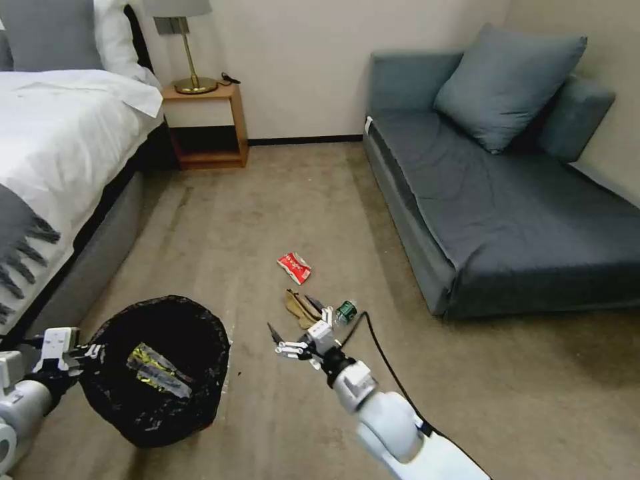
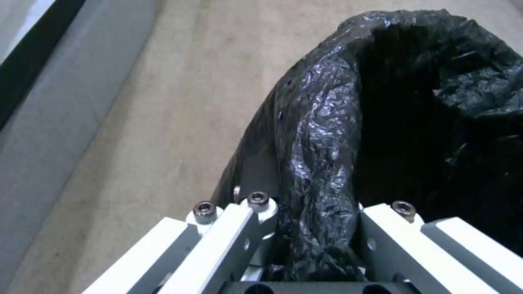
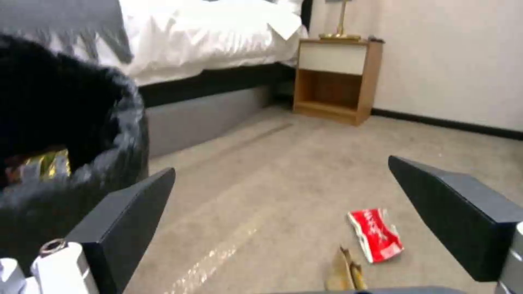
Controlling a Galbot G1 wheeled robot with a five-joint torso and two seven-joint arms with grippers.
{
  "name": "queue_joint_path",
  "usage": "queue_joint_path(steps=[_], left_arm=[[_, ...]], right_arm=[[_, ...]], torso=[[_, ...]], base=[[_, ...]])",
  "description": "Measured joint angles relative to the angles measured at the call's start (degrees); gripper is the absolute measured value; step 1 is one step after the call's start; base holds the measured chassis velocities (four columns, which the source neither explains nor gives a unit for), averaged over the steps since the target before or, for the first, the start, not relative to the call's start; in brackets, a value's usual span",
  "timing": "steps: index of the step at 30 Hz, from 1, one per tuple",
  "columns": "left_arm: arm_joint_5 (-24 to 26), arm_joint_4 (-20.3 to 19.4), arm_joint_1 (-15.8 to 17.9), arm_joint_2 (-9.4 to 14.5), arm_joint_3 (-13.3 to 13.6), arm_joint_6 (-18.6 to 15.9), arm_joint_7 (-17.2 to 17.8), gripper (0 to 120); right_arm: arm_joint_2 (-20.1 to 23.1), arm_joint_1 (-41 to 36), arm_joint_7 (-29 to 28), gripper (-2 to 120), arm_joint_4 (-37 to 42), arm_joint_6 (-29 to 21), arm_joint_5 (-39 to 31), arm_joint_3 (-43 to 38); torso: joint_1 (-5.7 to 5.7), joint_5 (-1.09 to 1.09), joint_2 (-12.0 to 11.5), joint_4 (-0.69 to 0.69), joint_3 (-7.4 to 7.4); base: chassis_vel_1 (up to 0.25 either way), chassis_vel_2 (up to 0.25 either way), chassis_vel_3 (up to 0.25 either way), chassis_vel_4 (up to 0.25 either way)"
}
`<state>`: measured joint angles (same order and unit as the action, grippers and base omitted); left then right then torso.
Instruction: Pick up the trash bin, then pick up the garbage on the floor and place it into the trash bin.
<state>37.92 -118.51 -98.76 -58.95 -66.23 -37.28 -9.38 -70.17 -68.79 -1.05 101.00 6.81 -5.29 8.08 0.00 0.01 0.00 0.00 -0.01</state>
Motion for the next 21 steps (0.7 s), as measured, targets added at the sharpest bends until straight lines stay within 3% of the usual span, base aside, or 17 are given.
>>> queue_joint_path(steps=[9, 21], left_arm=[[0.1, -0.6, -0.4, -0.3, -0.7, 0.0, -0.3, 5], [0.1, -0.7, -0.6, -0.5, -1.6, -0.1, -0.4, 5]], right_arm=[[0.3, -0.5, 0.8, 100, -1.3, -0.3, 0.3, -0.1], [1.4, 0.9, 2.2, 100, -4.0, -0.7, 1.2, 0.7]], torso=[[0.00, 0.00, 0.0, 0.01, 0.00], [0.00, 0.01, 0.0, 0.02, 0.01]], base=[[-0.128, 0.138, 0.126, -0.136], [-0.262, 0.255, 0.267, -0.249]])
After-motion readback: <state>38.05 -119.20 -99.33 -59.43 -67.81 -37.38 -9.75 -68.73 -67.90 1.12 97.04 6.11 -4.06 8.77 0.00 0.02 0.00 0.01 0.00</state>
